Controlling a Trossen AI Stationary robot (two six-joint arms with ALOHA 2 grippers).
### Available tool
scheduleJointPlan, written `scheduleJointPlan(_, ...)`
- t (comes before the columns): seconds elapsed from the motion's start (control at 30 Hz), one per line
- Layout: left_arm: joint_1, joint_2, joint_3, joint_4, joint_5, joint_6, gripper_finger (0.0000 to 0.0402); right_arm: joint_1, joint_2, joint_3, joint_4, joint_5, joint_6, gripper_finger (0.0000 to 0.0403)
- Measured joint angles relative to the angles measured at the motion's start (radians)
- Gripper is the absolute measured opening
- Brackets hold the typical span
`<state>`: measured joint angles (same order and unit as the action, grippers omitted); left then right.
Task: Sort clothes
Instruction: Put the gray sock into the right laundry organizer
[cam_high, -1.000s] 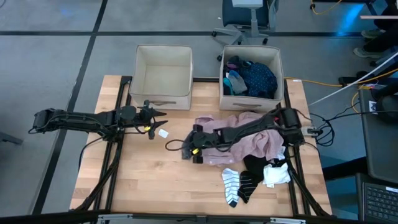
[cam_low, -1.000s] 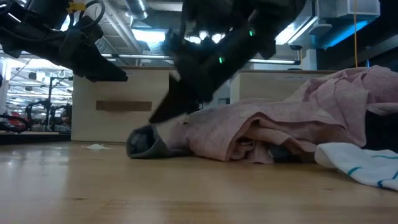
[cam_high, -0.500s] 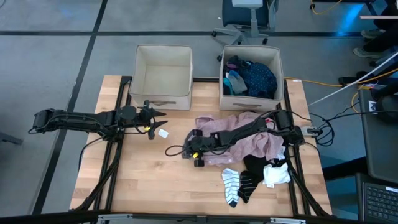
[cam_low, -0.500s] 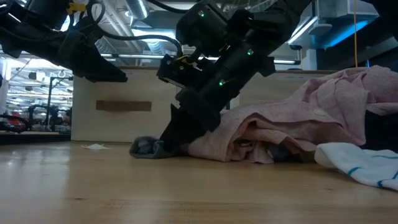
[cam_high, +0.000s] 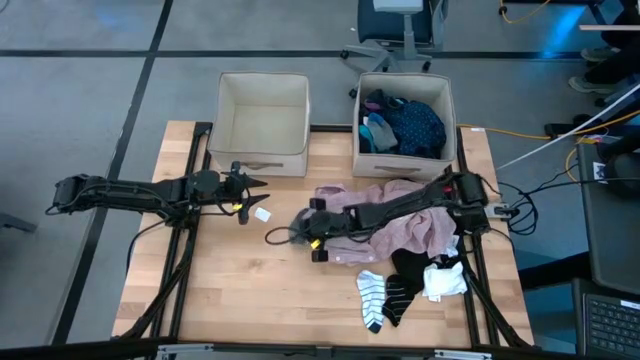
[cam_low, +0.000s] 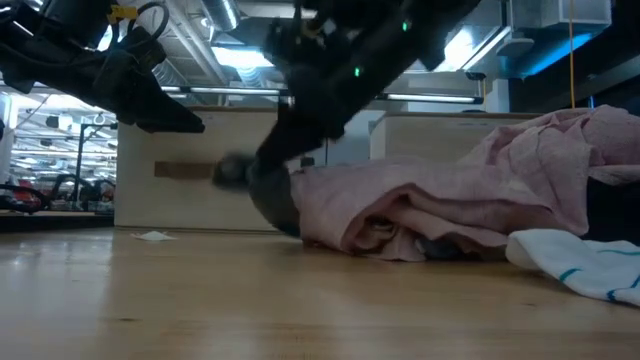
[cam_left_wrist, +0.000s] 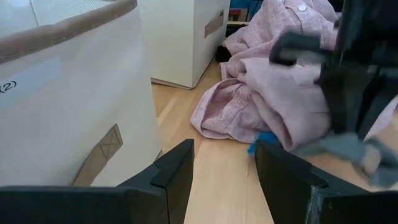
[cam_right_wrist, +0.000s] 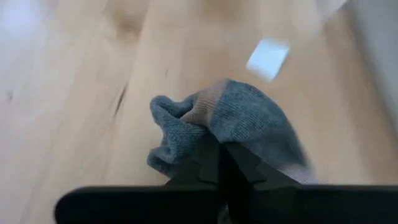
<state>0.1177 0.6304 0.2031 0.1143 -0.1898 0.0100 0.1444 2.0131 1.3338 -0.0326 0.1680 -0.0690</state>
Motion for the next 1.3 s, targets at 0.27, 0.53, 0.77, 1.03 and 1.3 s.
scheduleJointPlan(0.27,0.000,0.000,0.000,-0.002,0.000,-0.002,0.0162,0.000,-0.149,0.000,-0.024,0.127,-0.058,0.0007)
scheduleJointPlan(0.53,0.000,0.000,0.000,-0.003,0.000,-0.002,0.0162,-0.001,-0.327,0.000,-0.127,0.423,-0.095,0.0015)
scheduleJointPlan(0.77,0.000,0.000,0.000,-0.003,0.000,-0.003,0.0162,-0.031,-0.492,0.000,-0.185,0.812,-0.258,0.0013)
scheduleJointPlan(1.03,0.000,0.000,0.000,-0.001,0.000,-0.009,0.0162,-0.253,-0.627,0.000,-0.360,0.841,-0.214,0.0018)
scheduleJointPlan(1.3,0.000,0.000,0.000,-0.006,0.000,-0.007,0.0162,-0.550,-0.679,0.000,-0.574,0.744,-0.093,0.0018)
